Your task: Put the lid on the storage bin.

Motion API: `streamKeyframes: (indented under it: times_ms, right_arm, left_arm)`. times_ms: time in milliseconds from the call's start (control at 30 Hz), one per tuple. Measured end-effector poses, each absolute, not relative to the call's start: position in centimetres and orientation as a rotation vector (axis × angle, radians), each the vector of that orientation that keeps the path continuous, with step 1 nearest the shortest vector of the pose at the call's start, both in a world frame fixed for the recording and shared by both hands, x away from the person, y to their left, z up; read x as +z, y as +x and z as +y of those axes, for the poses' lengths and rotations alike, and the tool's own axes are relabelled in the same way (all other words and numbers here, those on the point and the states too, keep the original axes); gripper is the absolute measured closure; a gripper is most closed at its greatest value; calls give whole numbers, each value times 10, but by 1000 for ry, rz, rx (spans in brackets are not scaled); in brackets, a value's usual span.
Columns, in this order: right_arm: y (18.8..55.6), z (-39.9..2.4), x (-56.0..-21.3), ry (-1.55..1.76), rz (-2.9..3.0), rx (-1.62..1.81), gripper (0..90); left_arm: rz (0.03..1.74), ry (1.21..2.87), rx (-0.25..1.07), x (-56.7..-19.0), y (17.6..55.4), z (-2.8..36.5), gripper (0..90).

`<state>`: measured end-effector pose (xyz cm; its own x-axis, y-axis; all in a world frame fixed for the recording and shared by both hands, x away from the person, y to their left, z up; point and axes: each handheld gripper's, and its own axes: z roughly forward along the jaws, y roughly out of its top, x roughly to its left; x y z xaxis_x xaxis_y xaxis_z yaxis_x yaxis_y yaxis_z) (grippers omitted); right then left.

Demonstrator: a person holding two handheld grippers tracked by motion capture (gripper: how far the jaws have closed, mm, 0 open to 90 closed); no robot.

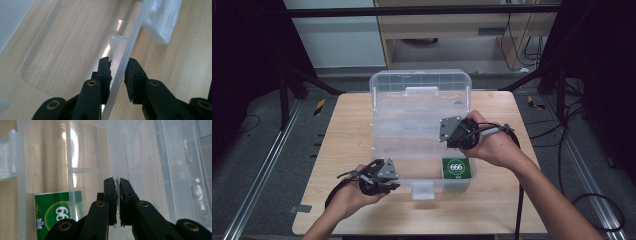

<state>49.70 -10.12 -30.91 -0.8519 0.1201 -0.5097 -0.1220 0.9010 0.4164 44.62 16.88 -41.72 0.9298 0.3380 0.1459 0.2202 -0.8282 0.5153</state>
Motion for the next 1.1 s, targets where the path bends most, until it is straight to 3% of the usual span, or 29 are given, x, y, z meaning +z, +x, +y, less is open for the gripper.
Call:
streamKeyframes:
  times_ms: [1100]
  right_arm:
    - [471,-112,-325,16,2525,703,849]
  left_arm:
    - [391,2559,368,-420,441,169,728]
